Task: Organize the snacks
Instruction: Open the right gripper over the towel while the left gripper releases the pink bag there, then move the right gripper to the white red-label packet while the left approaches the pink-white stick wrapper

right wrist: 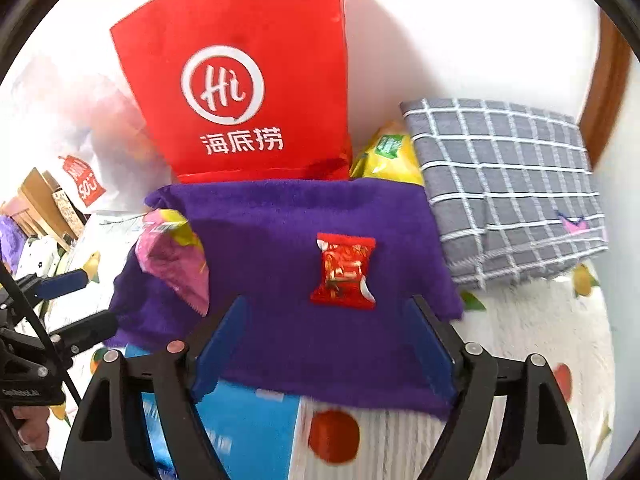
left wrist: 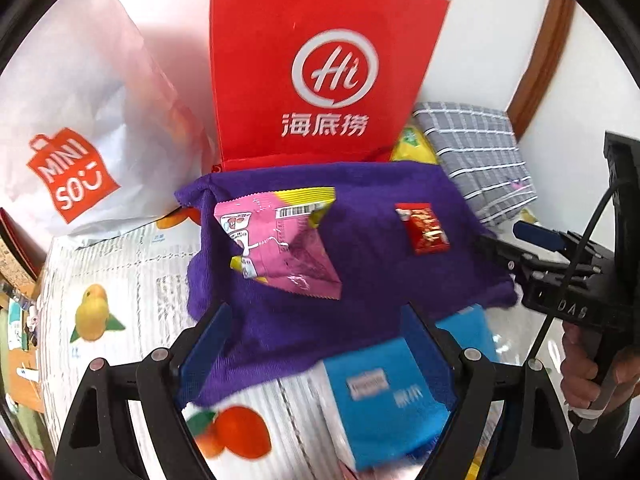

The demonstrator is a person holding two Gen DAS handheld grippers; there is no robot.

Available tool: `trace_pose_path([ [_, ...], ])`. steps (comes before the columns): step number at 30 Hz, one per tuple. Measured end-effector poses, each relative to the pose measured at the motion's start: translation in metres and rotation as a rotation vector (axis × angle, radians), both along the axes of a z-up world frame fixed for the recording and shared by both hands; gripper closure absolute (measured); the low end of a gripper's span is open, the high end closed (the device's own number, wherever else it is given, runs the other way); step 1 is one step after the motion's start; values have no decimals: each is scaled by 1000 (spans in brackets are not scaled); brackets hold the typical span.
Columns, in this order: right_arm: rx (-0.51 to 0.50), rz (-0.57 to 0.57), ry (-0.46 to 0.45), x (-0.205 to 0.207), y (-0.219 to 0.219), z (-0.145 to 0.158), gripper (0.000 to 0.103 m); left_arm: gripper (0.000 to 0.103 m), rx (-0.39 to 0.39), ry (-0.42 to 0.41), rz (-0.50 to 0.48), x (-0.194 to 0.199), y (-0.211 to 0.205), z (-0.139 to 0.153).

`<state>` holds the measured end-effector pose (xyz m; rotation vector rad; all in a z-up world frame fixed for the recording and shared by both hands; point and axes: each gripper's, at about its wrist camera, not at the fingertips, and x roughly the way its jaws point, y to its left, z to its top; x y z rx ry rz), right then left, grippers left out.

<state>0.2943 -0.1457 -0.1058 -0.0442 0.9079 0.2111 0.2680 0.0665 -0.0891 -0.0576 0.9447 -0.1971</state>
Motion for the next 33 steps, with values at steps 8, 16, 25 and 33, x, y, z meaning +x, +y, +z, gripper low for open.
trace_pose_path([
  [8, 15, -46, -28, -56, -3, 28, 18, 19, -15, -67, 23, -55, -3, 26],
  [16, 84, -9, -139, -115, -15, 46, 18, 19, -39, -92, 70, -105, -1, 44],
  [25, 103, -14, -167, -164, -23, 45, 18, 20, -70, -132, 102, -154, 12, 39],
  [33, 100, 19, -91, -188, -19, 17, 18, 21, -84, -95, 186, -172, 34, 18],
])
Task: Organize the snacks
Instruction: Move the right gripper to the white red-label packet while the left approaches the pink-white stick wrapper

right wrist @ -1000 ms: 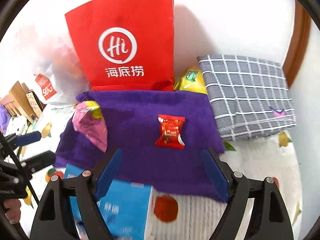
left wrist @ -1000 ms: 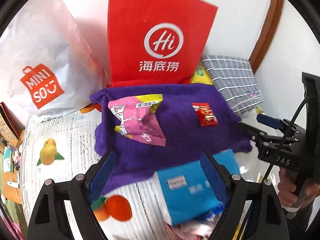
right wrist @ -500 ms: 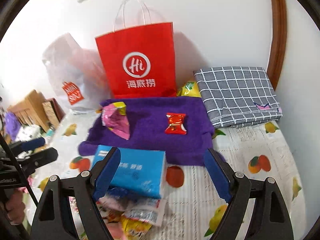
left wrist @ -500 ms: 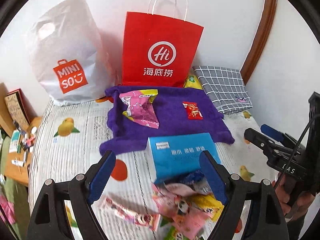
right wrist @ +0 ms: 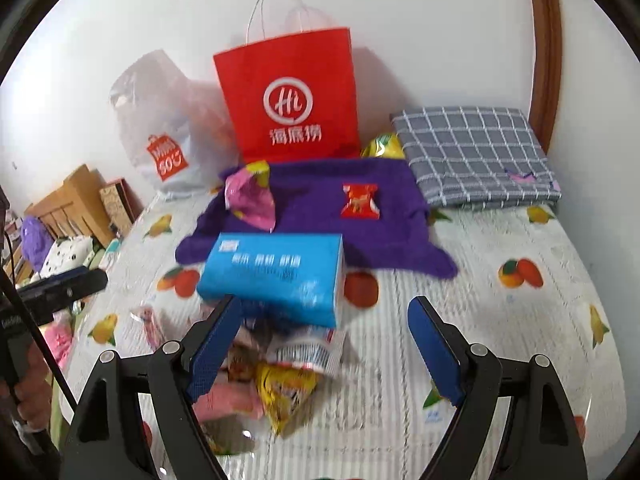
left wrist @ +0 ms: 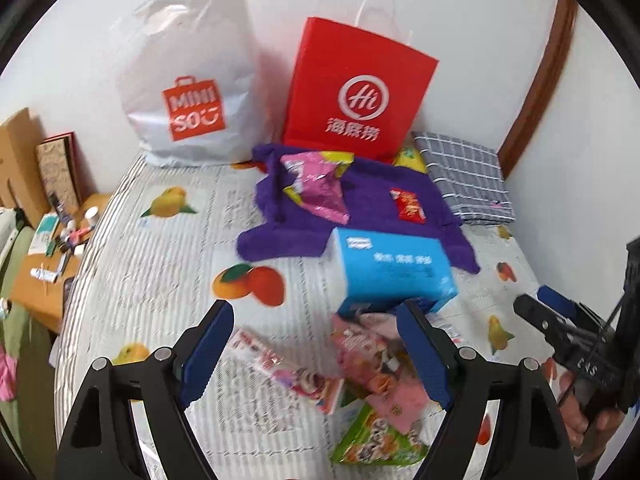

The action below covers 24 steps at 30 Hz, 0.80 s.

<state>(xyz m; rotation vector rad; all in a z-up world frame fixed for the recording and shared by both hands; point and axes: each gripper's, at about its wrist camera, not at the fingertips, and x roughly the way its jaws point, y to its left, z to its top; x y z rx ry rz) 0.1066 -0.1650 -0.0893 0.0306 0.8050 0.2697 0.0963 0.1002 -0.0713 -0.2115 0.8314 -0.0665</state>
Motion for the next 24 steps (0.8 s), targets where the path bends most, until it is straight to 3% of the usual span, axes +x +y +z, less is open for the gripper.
trace_pose_path([
  [4, 13, 18, 14, -13, 4, -20, 19, 20, 22, 6, 33, -7, 9, -11],
  [8, -10, 18, 33, -17, 9, -40, 29, 20, 25, 32, 50, -11, 18, -26],
  [14, -6, 25, 66, -11, 12, -57, 29, 20, 22, 54, 60, -11, 27, -42],
  [24, 32, 21, 164, 35, 12, -78, 29, 20, 23, 84, 73, 4, 37, -53],
])
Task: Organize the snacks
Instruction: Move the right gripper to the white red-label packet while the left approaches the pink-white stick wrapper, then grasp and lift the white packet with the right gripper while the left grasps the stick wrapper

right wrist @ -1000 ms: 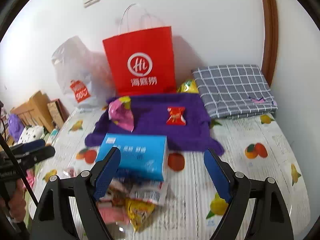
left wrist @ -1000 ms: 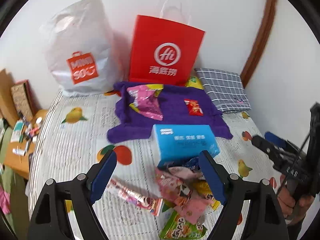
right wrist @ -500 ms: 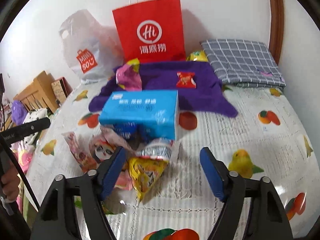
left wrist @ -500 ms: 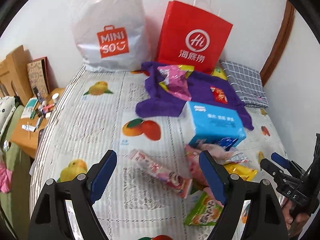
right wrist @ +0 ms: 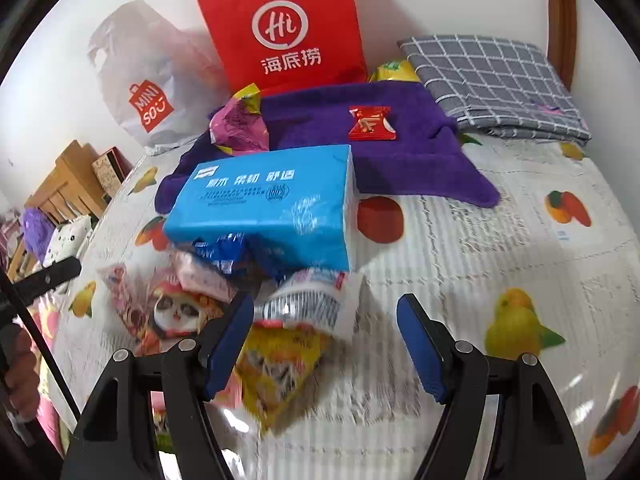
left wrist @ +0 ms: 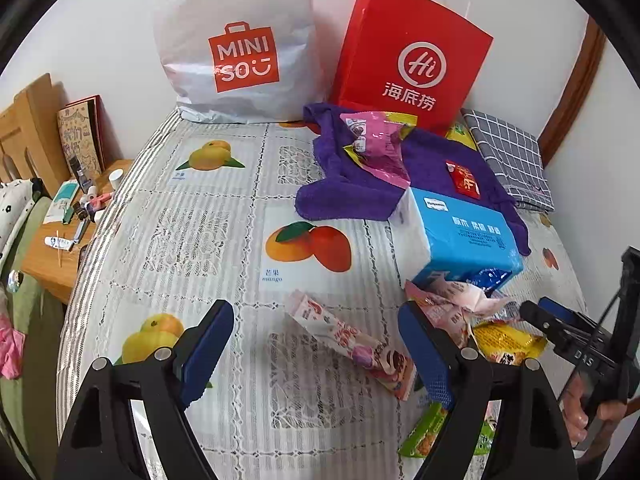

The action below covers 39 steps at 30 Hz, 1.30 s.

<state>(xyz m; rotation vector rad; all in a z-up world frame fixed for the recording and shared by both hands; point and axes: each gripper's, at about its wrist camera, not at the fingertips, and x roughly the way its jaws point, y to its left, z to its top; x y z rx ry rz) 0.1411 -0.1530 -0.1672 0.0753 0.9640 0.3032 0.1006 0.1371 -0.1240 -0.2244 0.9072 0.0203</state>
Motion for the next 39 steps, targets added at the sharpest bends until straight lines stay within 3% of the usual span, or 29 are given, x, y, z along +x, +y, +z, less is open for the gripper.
trace_pose_path([
  [8, -24, 46, 98, 19, 15, -31, 29, 20, 14, 32, 12, 5, 3, -9],
  [12, -60, 58, 74, 18, 22, -35, 30, 20, 24, 41, 17, 4, 4, -12],
  [15, -93, 82, 39, 14, 25, -34, 48, 20, 28, 45, 17, 4, 4, -15],
  [18, -39, 104, 37, 11, 20, -31, 68, 20, 28, 53, 15, 3, 3, -18],
  [23, -32, 96, -16, 0, 11, -22, 83, 20, 21, 67, 5, 1, 1, -27],
  [28, -18, 61, -38, -6, -6, -17, 85, 21, -35, 78, -25, 4, -8, -37],
  [34, 1, 9, -48, -14, -35, -9, 85, 22, -38, 91, -57, 12, -26, -48],
  [39, 6, -9, -35, -19, -52, -11, 85, 44, -48, 113, -70, 19, -36, -57],
])
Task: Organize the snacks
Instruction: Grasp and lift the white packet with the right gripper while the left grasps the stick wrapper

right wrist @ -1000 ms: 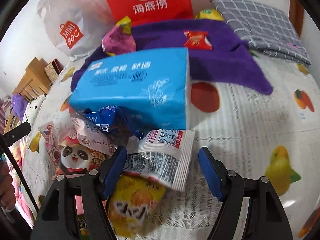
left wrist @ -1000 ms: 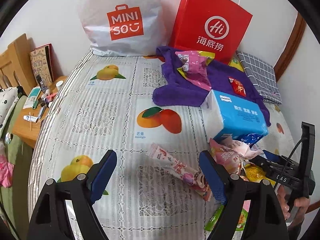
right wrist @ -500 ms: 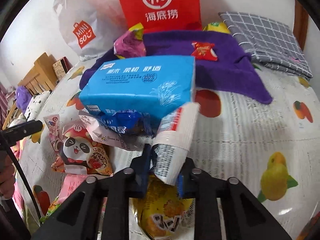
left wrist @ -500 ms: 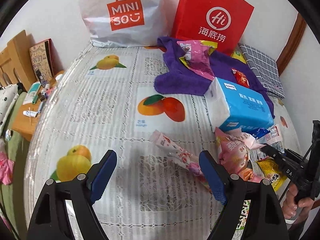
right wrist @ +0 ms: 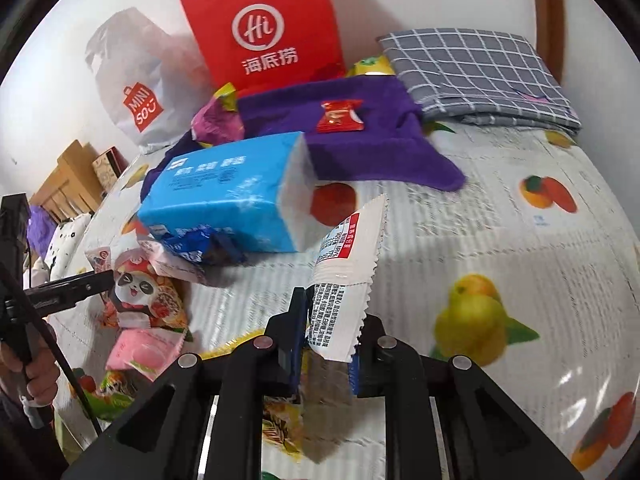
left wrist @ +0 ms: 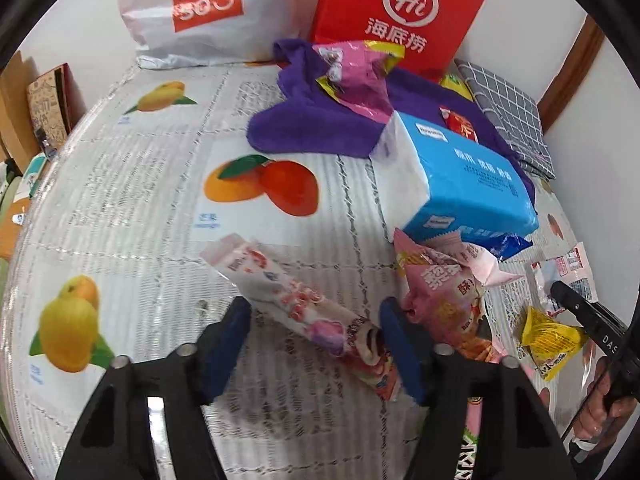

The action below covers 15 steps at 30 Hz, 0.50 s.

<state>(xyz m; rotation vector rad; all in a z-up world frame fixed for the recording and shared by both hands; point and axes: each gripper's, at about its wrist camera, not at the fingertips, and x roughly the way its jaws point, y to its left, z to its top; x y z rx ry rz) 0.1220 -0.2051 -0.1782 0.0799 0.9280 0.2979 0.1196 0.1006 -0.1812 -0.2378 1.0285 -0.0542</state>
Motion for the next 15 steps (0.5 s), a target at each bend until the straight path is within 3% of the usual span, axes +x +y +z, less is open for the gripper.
trace_pose_path([
  [6, 11, -10, 11, -2, -9, -6, 85, 62, 10, -11, -19, 1, -5, 2],
  [15, 25, -19, -1, -4, -10, -4, 85, 78, 5, -39, -44, -2, -6, 11],
])
